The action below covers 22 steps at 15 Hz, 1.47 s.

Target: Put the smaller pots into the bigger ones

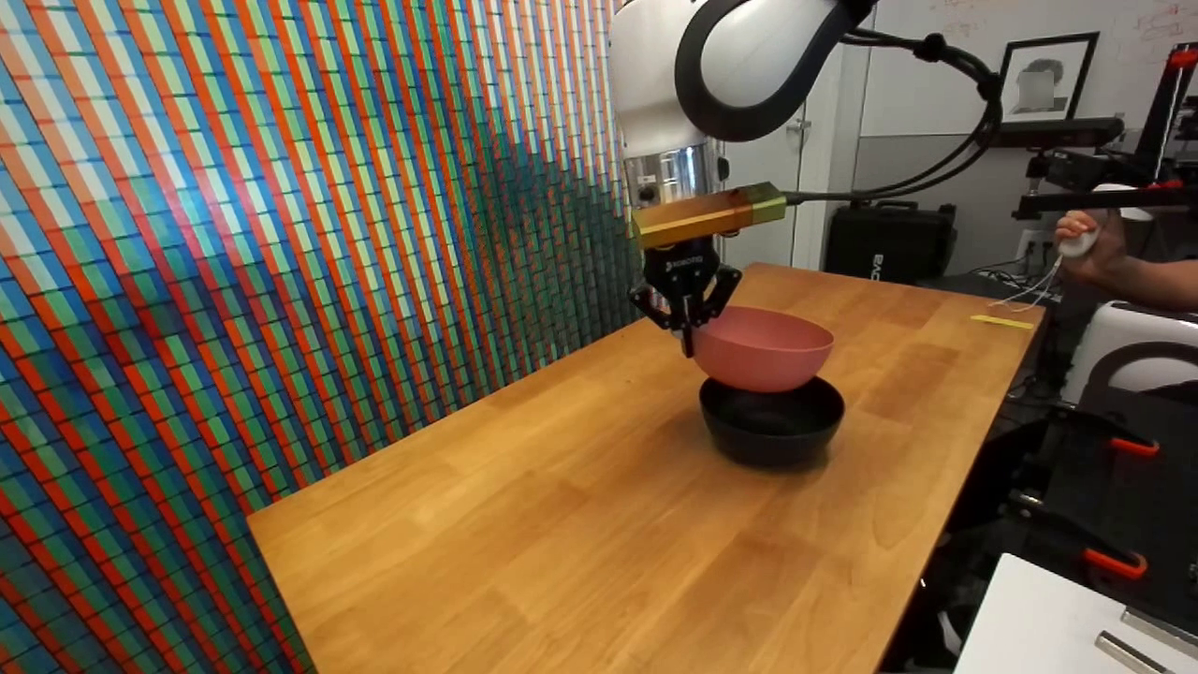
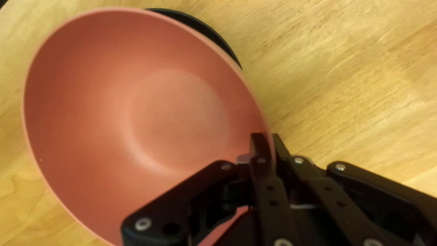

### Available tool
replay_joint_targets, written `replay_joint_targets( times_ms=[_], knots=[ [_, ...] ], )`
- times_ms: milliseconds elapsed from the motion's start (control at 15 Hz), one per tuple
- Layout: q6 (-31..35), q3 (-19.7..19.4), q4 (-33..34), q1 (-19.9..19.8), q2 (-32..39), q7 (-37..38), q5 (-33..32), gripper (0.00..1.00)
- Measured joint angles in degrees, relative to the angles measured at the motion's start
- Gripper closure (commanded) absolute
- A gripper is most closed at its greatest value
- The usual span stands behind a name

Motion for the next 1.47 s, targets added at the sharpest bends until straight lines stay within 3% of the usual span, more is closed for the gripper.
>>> replay_joint_targets(
  times_ms=[200,267,400,933,1200,1467],
  knots=[
    [-0.02,-0.01,2.28,0.44,2.91,0.00,0.00,0.89],
    [-0.13,-0.01,3.02,0.50,3.70,0.00,0.00,0.67],
    [-0.94,-0.01,4.73,0.64,5.17,-0.01,0.00,0.64],
    [-11.63,-1.01,16.58,0.29,12.88,-2.83,2.42,0.04],
    [-15.45,-1.43,20.39,-0.48,15.32,-4.57,4.33,0.00],
    [-19.56,-2.58,19.48,-0.99,10.36,-5.27,4.25,0.00]
  ],
)
